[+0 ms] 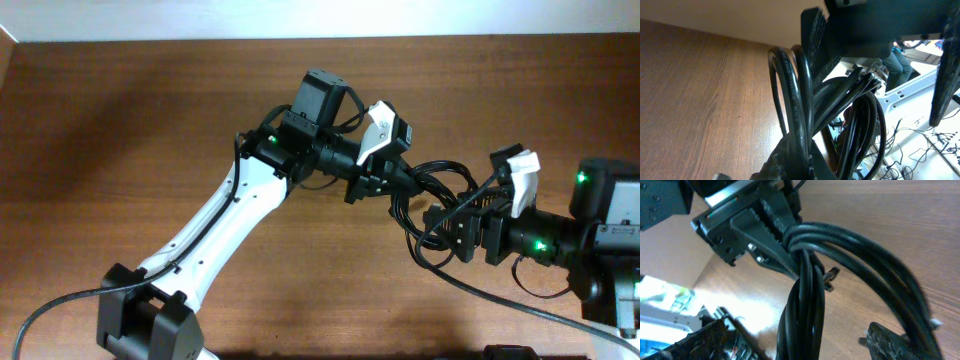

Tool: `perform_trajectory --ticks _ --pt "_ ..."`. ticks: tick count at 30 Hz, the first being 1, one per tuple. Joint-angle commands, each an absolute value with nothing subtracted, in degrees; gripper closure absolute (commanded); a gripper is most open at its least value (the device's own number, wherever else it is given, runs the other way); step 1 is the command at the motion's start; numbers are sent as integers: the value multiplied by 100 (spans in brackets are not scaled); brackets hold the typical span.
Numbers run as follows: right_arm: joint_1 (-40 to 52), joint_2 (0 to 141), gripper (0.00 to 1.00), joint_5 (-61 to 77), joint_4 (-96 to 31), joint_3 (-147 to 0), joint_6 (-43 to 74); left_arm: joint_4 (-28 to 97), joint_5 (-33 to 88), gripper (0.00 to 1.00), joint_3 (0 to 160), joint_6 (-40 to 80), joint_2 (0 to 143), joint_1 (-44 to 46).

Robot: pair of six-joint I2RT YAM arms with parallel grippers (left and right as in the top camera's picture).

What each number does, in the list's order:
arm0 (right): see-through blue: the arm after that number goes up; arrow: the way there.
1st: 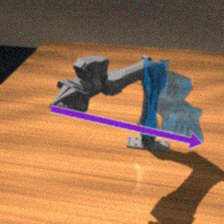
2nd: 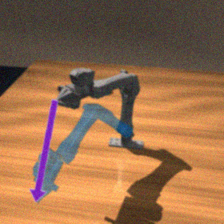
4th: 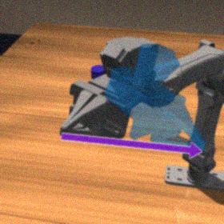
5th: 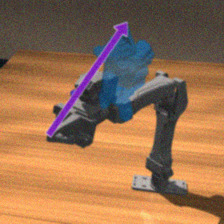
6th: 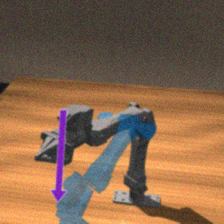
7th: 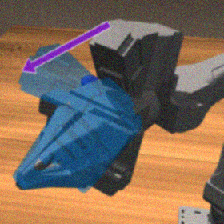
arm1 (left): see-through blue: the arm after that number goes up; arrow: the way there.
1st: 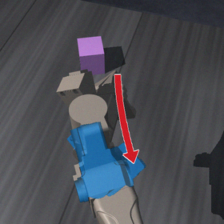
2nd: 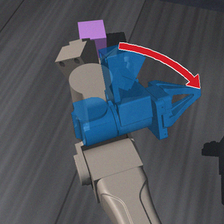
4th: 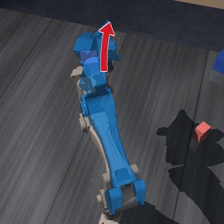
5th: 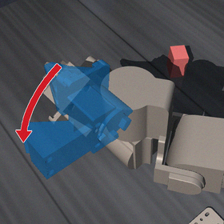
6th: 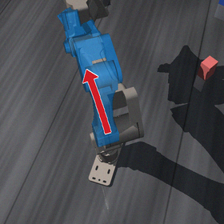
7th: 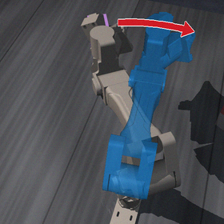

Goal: Untangle cables

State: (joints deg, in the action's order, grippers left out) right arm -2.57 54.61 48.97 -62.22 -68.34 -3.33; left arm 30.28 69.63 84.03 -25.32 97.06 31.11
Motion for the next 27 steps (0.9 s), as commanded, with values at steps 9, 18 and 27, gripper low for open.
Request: perform_trajectory --ticks 9,18,27 --pt "-263 6020 96 4882 -6436 -6827 -731 2794 8162 93 8534 -2464 9542 2919" --pt "-266 5951 96 4532 -6464 -6827 -725 2814 8947 92 8534 -1184 9542 1831" --pt "-266 5951 96 4528 -6335 -6971 -685 3107 8897 99 8534 -1157 9542 1820"
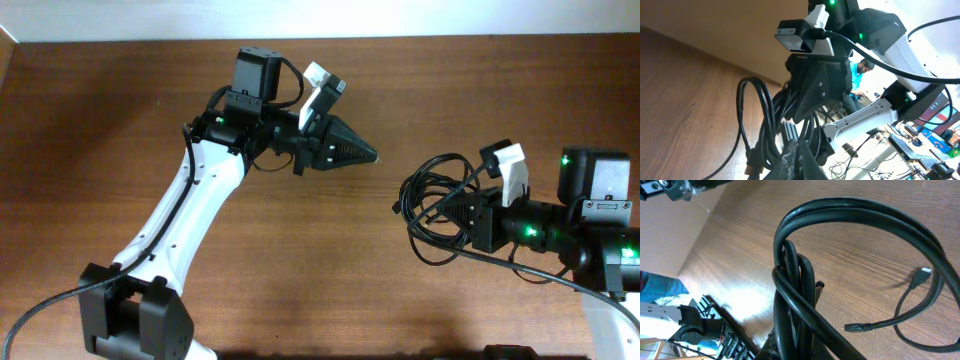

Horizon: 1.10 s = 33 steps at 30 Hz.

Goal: Untangle cables

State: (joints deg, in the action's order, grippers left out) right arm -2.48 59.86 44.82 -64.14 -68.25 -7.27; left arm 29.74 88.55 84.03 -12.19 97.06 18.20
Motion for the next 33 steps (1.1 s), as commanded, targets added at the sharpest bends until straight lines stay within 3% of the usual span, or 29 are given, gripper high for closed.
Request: perform_trajectory --ticks 1,6,12,16,18,21,22,28,33 --pt "-263 5948 96 4525 -6313 -7035 -687 3240 8705 100 8534 -1157 9542 1824" --pt "-266 5948 96 4525 -6134 -7122 -685 4040 7752 100 8534 -1157 9542 1999" --pt "-266 5951 96 4517 -5902 -7122 -685 4125 7343 100 8534 -1114 9542 2714" --pt "-266 5951 96 4217 -5408 -7122 -637 4125 6978 100 8534 -408 9542 2891" --pt "-266 5951 96 4117 -5052 -7122 -375 4119 6759 90 8534 95 9542 2947" --pt "-266 5951 96 4108 -4438 -7122 235 4077 6753 83 8534 287 9544 3061" --pt "-266 5951 96 4112 -4202 -7122 556 4034 6532 76 8534 690 9544 3070" --pt "-266 5951 96 4130 -3656 -7122 1498 3074 6213 0 8534 2244 9544 3076" --pt "-263 5951 96 4134 -3271 -7122 2434 1671 6622 1 8534 3159 9544 3076"
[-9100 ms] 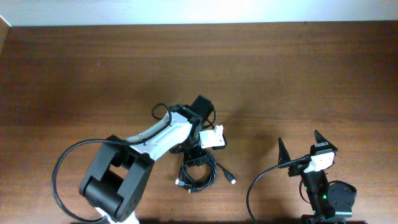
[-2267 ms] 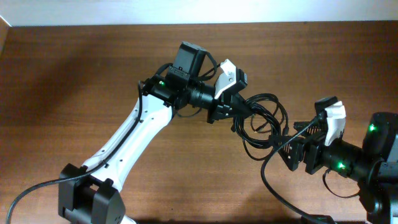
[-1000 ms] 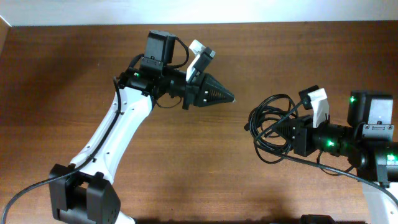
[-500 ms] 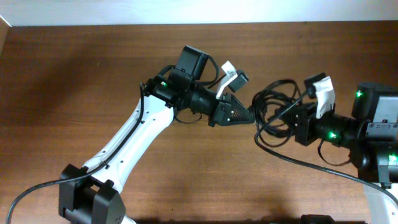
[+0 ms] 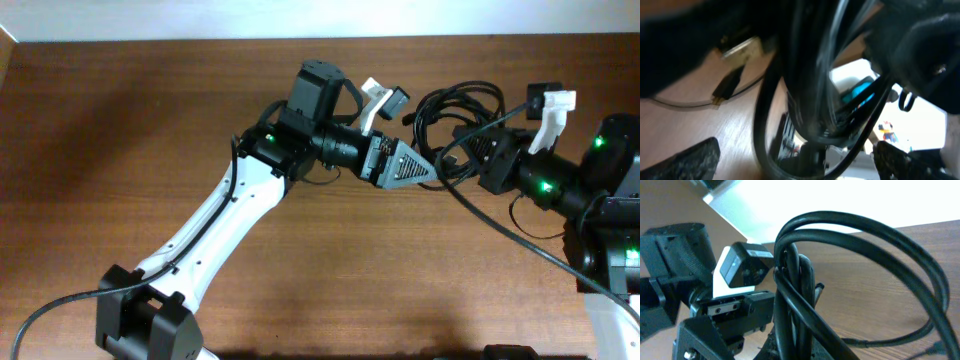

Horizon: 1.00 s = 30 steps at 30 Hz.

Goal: Untangle cables

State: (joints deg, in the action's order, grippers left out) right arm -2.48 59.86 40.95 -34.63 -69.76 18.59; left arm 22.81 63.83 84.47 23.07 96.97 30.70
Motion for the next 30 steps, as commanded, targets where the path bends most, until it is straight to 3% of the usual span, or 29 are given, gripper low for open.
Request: perform_trajectory --ticks 1,6,9,13,14,15,21,26,28,30 --pt "-263 5951 96 4156 -3216 -7122 2506 1387 6622 1 8534 3387 9544 3076" --pt "-263 5951 96 4176 -3186 -7122 2602 532 6619 3 8534 4117 9544 3089" --pt "-263 5951 96 4182 -3188 -7122 2602 370 6619 23 8534 4117 9544 3201" --pt "-263 5951 96 4305 -3194 -7122 2598 -91 6615 65 8534 4117 9544 3402" --pt "-263 5951 96 4305 -3194 -7122 2598 -86 6617 78 8534 4115 9544 3402" --pt "-263 5951 96 4303 -3205 -7122 2598 -84 6619 98 8534 4117 9544 3402" --pt "-266 5951 92 4281 -3291 -7122 2292 -84 6637 100 8534 3992 9544 3345" --pt "-270 5951 37 4281 -4130 -7122 1623 -64 6969 100 8534 3656 9544 2657" --pt "-270 5951 30 4281 -4405 -7122 1514 217 6976 100 8534 3341 9544 2408" --pt "-270 5951 30 4283 -4445 -7122 1496 672 6969 100 8534 2880 9544 2344"
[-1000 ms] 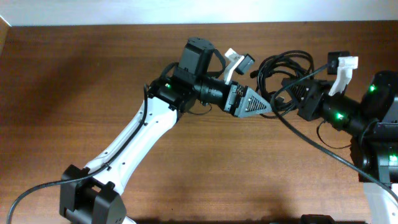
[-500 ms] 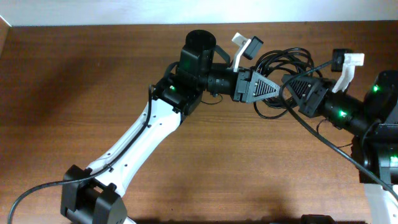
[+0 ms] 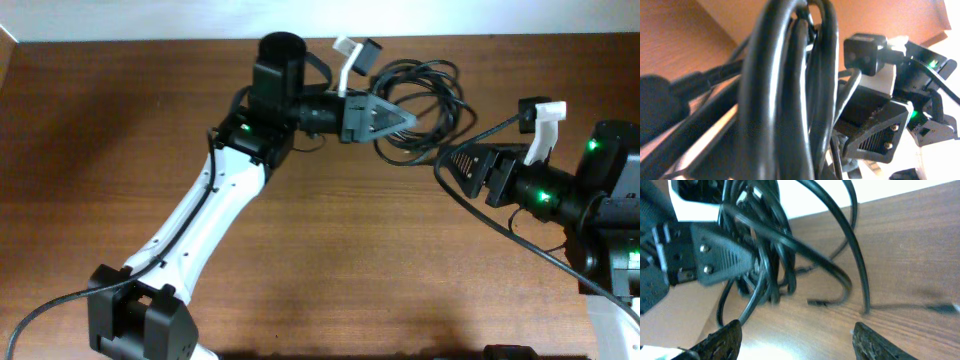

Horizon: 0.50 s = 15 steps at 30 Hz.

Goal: Untangle cables

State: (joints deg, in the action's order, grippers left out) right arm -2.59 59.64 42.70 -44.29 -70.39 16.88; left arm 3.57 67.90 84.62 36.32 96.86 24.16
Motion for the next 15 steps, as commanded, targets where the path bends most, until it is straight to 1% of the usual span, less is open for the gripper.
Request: perform_trajectory --ticks 1,3,5,6,7,8,11,15 --pt "-270 5951 30 4283 -4440 -7122 1496 1085 6973 100 8534 2364 9544 2346" --pt "-270 5951 31 4292 -4440 -7122 1496 1704 6969 100 8534 1671 9544 2346" --pt "-268 5948 37 4379 -4440 -7122 1347 2003 6969 100 8534 1334 9544 2349" --pt "-268 5951 41 4397 -4440 -7122 1350 2053 6969 100 8534 1310 9544 2353" --pt "-268 5951 50 4397 -4440 -7122 1350 2053 6971 100 8534 1313 9544 2353" --pt "-263 5951 53 4453 -4440 -7122 1347 2053 6971 100 8534 1313 9544 2364" --pt "-263 5951 54 4692 -4466 -7122 1345 2049 6895 100 8534 1313 9544 2460" --pt "-263 5951 55 4768 -4928 -7122 1118 2047 6615 100 8534 1319 9544 2460"
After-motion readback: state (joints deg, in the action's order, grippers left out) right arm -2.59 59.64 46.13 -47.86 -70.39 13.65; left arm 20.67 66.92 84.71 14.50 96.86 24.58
